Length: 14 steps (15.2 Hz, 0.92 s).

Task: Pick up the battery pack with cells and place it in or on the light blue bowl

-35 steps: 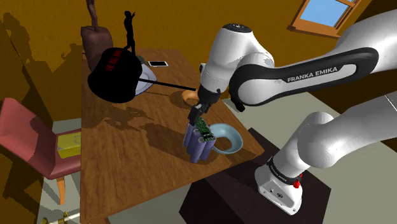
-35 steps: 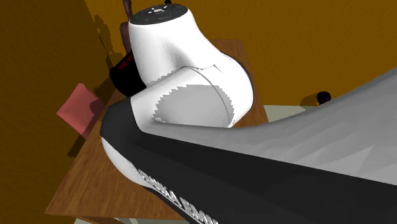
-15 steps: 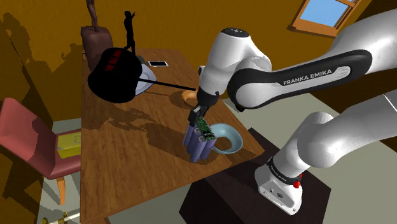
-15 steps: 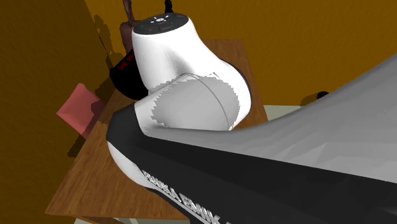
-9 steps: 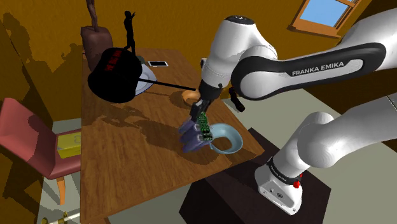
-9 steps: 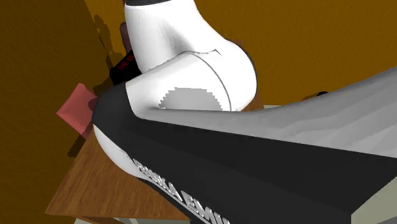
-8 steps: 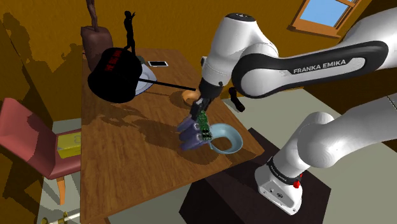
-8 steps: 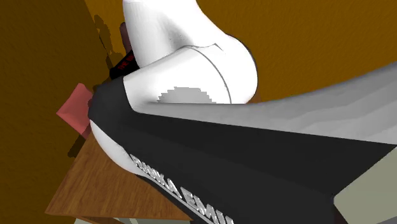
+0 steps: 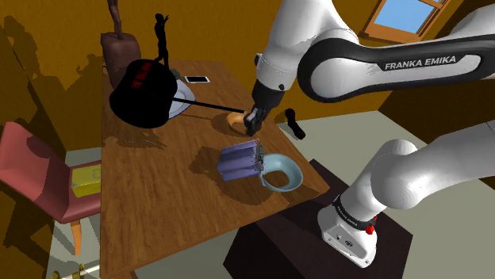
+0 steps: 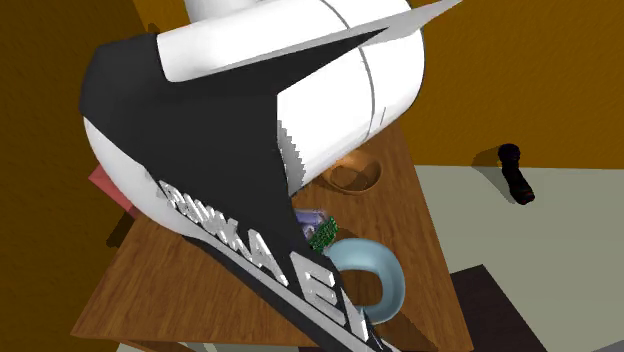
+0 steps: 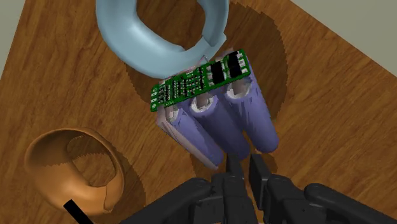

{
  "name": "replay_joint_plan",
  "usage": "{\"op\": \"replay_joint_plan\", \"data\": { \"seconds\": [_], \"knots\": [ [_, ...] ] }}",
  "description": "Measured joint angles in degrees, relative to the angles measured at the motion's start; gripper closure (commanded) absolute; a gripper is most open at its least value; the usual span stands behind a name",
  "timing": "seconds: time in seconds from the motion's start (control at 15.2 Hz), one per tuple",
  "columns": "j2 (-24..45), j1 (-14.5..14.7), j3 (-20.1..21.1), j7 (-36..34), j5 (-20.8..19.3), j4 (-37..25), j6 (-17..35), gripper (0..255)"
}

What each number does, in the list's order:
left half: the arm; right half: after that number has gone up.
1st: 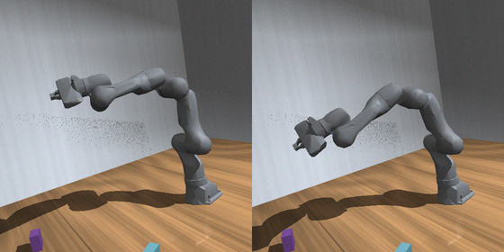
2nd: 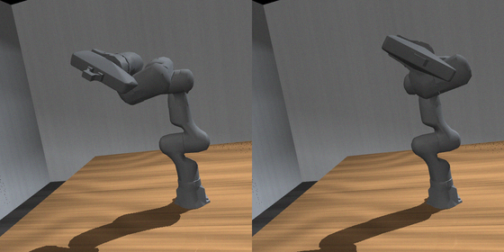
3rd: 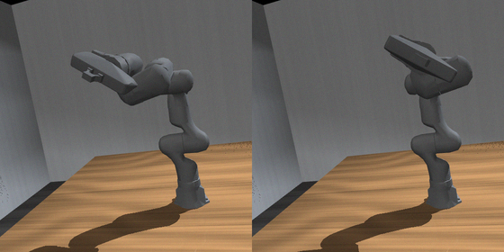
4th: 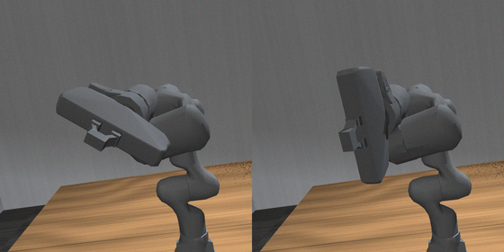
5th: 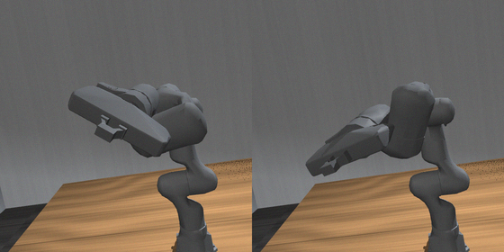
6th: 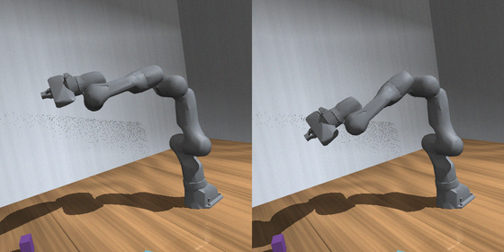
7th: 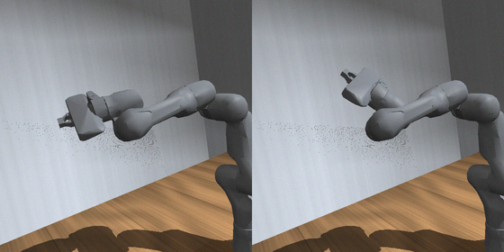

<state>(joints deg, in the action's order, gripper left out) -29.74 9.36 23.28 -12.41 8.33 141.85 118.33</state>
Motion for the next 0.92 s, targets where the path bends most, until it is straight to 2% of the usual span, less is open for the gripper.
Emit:
{"op": "replay_joint_plan", "data": {
  "seconds": [0.2, 0.26, 0.33, 0.46, 0.66, 0.92],
  "knots": [
    [-0.6, 0.0, -0.3, 0.0, -0.1, -1.7, -2.3, 255],
    [-0.6, 0.0, -0.3, 0.0, -0.1, -1.7, -2.3, 0],
    [-0.6, 0.0, -0.3, 0.0, -0.1, -1.7, -2.3, 0],
    [1.7, 0.7, -3.9, 6.2, 1.7, -1.8, -1.7, 0],
    [7.7, 1.8, -11.3, 21.7, 5.8, -3.0, -2.0, 0],
    [21.0, 1.9, -19.0, 43.2, 11.1, -9.9, -6.1, 0]
  ]
}}
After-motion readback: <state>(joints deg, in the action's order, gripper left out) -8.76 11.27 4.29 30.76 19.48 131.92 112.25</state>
